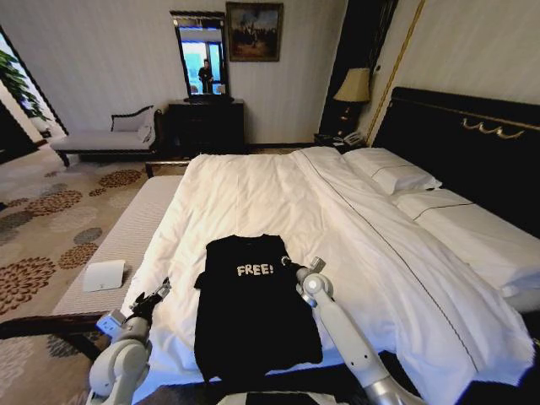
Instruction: Fold the clothes on the bed.
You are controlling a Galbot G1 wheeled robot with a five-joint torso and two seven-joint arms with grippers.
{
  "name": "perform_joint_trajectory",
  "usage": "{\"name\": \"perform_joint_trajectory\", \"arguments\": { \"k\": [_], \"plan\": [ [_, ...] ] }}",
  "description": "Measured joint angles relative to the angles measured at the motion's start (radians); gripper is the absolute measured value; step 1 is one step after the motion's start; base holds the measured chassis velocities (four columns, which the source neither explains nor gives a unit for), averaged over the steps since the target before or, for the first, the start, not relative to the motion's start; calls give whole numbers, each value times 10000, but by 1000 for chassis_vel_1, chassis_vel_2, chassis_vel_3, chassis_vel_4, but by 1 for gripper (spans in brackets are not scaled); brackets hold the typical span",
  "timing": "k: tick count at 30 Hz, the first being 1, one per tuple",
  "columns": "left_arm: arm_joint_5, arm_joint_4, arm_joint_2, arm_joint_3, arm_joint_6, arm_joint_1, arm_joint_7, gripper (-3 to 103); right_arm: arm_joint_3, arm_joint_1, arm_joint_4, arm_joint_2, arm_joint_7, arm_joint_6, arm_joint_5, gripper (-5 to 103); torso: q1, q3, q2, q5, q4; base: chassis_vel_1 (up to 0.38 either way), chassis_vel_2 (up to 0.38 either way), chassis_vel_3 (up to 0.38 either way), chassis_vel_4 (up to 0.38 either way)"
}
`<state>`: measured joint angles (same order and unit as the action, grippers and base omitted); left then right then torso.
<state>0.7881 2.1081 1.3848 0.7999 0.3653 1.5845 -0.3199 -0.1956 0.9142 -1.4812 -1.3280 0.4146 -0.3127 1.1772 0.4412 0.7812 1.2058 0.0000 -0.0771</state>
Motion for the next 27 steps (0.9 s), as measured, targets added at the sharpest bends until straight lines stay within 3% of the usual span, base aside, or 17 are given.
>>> {"name": "perform_joint_trajectory", "arguments": {
  "k": [1, 4, 6, 13, 27],
  "plan": [
    [0, 0, 0, 0, 0, 0, 0, 100, 0, 0, 0, 0, 0, 0, 0, 17, 0, 0, 0, 0, 0, 0, 0, 0, 0],
    [2, 5, 4, 0, 0, 9, 0, 100, -26, 69, -43, -3, -167, 110, -101, 3, 0, 0, 0, 0, 0, 0, 0, 0, 0],
    [4, 5, 0, 2, 0, 9, 0, 100, -36, 104, -66, -2, -227, 137, -134, 1, 0, 0, 0, 0, 0, 0, 0, 0, 0],
    [10, 3, -14, 2, 0, 8, -1, 100, -201, 181, -158, 4, -422, 432, -184, 0, 0, 0, 0, 0, 0, 0, 0, 0, 0],
    [60, -3, -107, -30, 20, -64, -3, 100, -1777, 312, 335, 20, -1804, 2330, -567, 0, 0, 0, 0, 2, -1, 0, 0, 0, 0]
  ]
}}
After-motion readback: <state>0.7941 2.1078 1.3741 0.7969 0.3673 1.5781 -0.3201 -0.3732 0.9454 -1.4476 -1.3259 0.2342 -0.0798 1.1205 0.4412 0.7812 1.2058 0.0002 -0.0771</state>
